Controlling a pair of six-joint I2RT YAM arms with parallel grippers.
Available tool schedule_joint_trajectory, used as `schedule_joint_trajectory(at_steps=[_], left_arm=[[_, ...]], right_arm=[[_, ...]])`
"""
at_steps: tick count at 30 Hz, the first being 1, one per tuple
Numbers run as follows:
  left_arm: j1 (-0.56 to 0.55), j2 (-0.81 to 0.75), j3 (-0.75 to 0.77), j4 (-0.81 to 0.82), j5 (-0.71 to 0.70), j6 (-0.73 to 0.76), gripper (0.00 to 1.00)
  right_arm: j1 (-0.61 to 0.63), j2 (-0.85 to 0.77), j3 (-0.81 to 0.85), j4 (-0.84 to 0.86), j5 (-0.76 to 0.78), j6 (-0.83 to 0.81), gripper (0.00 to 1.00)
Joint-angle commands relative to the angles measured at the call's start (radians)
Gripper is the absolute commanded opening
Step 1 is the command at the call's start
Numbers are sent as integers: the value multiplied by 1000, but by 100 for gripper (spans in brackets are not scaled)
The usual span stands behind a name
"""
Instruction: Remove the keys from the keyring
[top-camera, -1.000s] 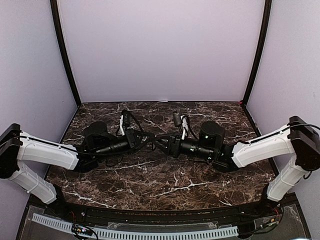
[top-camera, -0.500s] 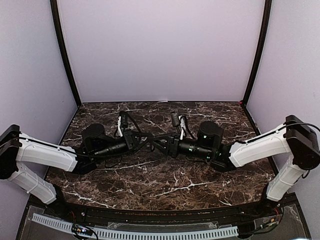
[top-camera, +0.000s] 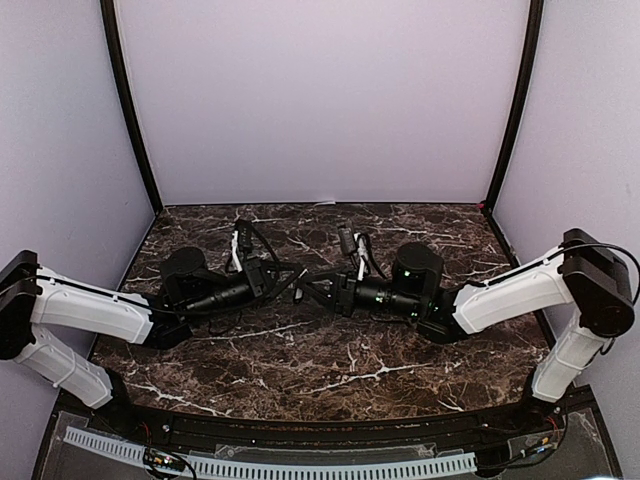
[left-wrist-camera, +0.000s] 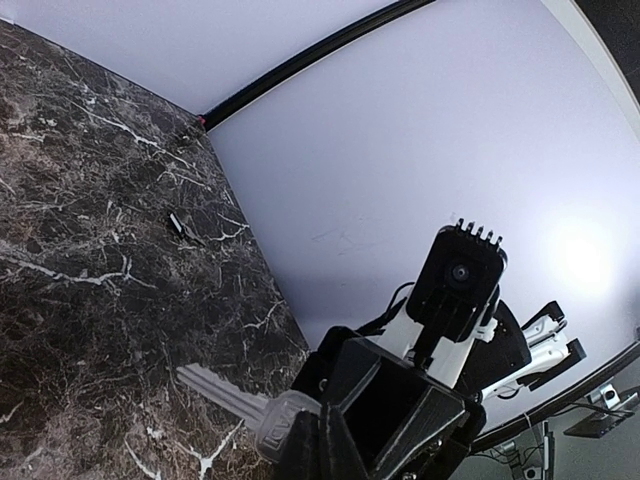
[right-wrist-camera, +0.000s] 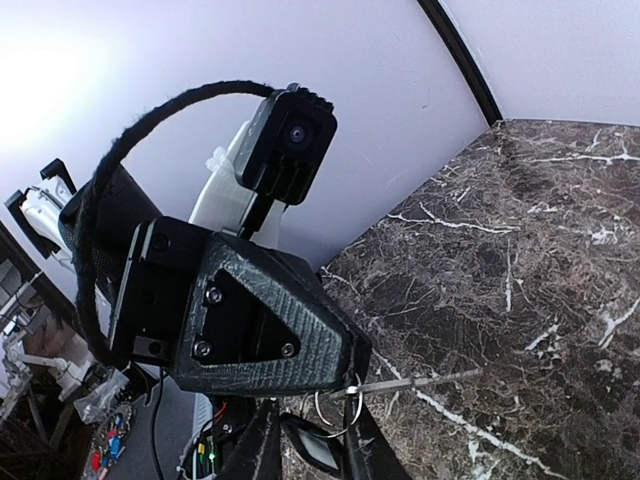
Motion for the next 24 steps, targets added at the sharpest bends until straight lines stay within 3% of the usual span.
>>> schedule_joint_trajectory(at_steps=[1,4,16,18,22,24], left_arm=[[4,-28,-13,42,-5,5,0],[4,-32,-18,45,-4,9,0],[4,-28,-27,73,33,21,0],[4,-28,-30,84,39,24,12],[4,-47,-56,110,25,38,47],[5,-64,-67,100,15,53,58]], right_arm=[[9,11,22,67,-57,-4,18],[9,8,18,67,-55,-8,5],[4,-33,-5,69,-61,-73,0],[3,-40,-3,40,-67,-102,0],[-13,-101,8,-68,-133,-159,0],[-31,-129,23,-161,-200,-194,0]])
